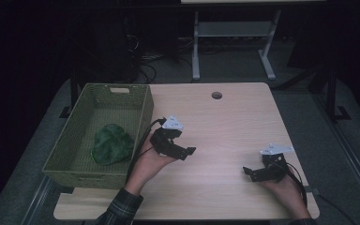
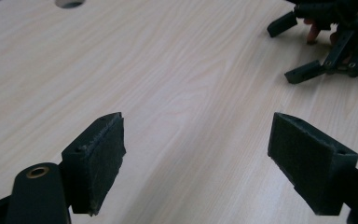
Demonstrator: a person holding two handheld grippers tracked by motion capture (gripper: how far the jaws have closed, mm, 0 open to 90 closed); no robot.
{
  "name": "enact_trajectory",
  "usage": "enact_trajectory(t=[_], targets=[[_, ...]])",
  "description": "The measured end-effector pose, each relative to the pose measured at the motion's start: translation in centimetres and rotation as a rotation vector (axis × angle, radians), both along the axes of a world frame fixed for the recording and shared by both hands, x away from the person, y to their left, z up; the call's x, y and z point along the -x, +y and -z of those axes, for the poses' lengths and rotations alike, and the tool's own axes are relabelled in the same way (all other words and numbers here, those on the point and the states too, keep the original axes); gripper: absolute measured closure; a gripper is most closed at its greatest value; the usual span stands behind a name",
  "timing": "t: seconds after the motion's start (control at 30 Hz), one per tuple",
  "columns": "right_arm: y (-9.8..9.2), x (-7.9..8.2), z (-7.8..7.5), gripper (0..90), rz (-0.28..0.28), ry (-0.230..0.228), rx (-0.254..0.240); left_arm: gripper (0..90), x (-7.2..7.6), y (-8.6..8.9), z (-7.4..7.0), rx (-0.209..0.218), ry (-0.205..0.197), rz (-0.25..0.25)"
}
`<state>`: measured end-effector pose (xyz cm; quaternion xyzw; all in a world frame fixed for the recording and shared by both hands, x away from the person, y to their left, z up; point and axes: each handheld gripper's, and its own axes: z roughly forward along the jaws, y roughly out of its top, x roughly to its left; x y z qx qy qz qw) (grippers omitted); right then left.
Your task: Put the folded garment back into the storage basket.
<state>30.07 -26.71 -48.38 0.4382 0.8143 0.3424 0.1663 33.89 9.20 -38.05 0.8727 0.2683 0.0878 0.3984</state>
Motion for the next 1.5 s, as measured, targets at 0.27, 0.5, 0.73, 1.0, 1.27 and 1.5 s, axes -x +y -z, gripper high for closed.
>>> enact_trajectory(t=[0.27,0.5,0.73,1.0,1.27,1.5], targets=[[0.0,0.0,0.0,0.8,0.000,0.000,0.000,17.0,0.0,-1.5,3.5,-0.037,0.004,0.014],[0.0,0.0,0.0,0.8,-0.002,0.001,-0.002,14.6,-0.3,-1.6,5.9,-0.064,0.010,-0.005],[0.0,0.0,0.0,0.8,-0.005,0.001,-0.002,14.3,-0.4,-1.6,7.9,-0.080,0.008,-0.009],[0.0,0.0,0.0,0.7,-0.005,0.001,-0.001,12.7,-0.4,-1.8,9.9,-0.064,-0.032,-0.012],[0.0,0.0,0.0,0.8,-0.006,0.001,-0.001,13.4,-0.4,-1.8,9.8,-0.065,-0.036,0.003],[0.0,0.0,0.0,0.7,-0.005,0.001,-0.002,13.4,-0.4,-1.8,9.8,-0.065,-0.035,0.003]])
